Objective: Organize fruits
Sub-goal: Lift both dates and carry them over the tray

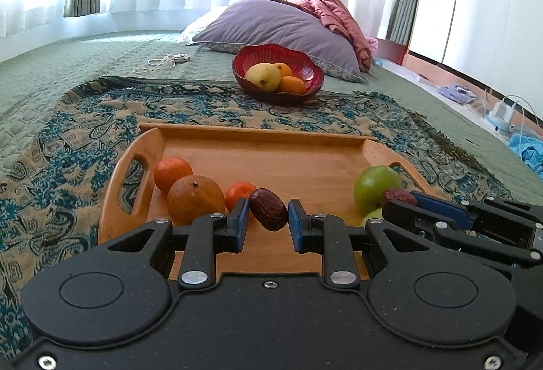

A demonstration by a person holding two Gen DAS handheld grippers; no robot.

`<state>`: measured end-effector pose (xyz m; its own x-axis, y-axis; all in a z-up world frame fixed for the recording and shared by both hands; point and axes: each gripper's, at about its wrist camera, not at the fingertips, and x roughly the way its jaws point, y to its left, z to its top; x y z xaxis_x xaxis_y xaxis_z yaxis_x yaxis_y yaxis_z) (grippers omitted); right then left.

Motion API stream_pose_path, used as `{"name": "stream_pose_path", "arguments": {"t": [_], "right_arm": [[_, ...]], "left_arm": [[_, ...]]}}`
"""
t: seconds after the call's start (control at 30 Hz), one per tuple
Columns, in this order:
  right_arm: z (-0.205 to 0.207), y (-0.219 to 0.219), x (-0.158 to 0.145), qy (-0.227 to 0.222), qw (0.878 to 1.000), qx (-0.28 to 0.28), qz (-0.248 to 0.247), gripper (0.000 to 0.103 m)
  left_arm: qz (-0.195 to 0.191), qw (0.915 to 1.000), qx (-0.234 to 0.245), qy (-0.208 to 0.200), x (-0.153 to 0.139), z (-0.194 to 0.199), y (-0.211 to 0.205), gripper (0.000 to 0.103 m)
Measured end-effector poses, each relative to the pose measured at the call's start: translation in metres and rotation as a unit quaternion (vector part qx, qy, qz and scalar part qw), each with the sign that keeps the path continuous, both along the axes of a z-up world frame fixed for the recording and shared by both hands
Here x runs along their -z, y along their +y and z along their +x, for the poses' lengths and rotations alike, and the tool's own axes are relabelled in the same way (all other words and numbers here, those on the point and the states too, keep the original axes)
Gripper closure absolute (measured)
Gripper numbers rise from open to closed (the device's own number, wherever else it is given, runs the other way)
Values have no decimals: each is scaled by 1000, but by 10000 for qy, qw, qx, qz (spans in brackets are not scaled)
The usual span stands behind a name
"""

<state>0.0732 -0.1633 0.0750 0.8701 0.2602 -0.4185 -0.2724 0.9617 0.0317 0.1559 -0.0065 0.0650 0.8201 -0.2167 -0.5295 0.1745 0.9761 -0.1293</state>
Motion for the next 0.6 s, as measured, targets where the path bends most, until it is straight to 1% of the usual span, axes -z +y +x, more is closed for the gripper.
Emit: {"name": "stream_pose_path", "arguments": {"t": [0.4,0.6], "right_arm": [[48,-8,-10,253,9994,246,74,80],[73,-13,-12,505,9981,321,126,80]], "left_arm": [[184,9995,-223,114,-11,44,12,79],[188,9989,-285,327,-16,73,19,79]]}}
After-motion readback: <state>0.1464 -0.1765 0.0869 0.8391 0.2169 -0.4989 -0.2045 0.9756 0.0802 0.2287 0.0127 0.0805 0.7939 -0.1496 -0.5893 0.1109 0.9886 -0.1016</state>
